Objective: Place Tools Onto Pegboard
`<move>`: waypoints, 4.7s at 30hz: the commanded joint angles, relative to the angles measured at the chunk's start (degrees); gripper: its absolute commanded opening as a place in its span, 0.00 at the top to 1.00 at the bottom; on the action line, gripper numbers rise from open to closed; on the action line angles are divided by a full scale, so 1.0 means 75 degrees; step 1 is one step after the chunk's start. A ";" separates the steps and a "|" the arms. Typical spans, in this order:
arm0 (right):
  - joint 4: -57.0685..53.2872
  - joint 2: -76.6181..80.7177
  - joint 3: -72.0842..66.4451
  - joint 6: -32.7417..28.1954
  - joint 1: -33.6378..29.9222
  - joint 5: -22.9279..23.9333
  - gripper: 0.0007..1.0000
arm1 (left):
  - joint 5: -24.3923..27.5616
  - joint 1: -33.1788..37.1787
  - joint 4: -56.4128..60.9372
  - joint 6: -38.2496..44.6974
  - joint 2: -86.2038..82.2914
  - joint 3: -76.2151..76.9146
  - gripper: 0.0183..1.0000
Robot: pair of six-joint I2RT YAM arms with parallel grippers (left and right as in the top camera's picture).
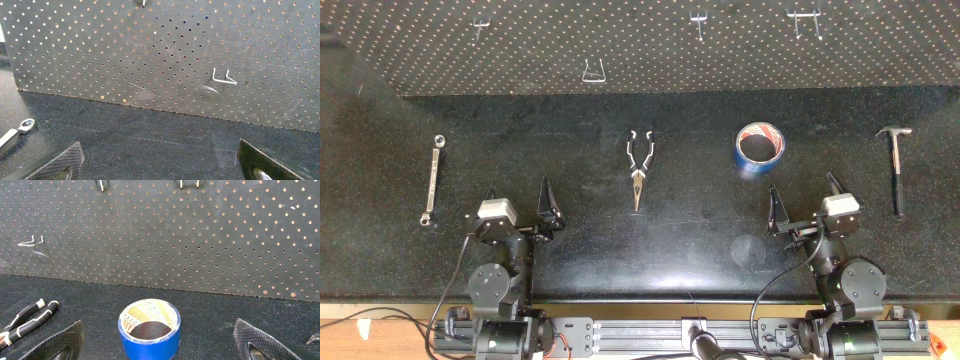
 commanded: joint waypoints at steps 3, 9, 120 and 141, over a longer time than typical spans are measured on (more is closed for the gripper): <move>-0.0047 -0.0082 -0.0023 0.0108 0.0058 0.0044 0.02 | -0.0003 -0.0026 -0.0044 0.0096 -0.0055 -0.0017 0.00; -0.0047 -0.0085 -0.0023 0.0108 0.0058 0.0044 0.02 | 0.0047 -0.0026 -0.0047 0.0096 -0.0055 -0.0017 0.00; -0.0050 -0.0085 -0.0023 0.0108 0.0058 0.0044 0.02 | 0.1475 0.1664 0.4552 0.1597 0.8938 0.4019 0.99; -0.0050 -0.0085 -0.0023 0.0108 0.0058 0.0044 0.02 | 0.1241 0.1673 0.4622 0.1626 0.9932 0.4543 0.99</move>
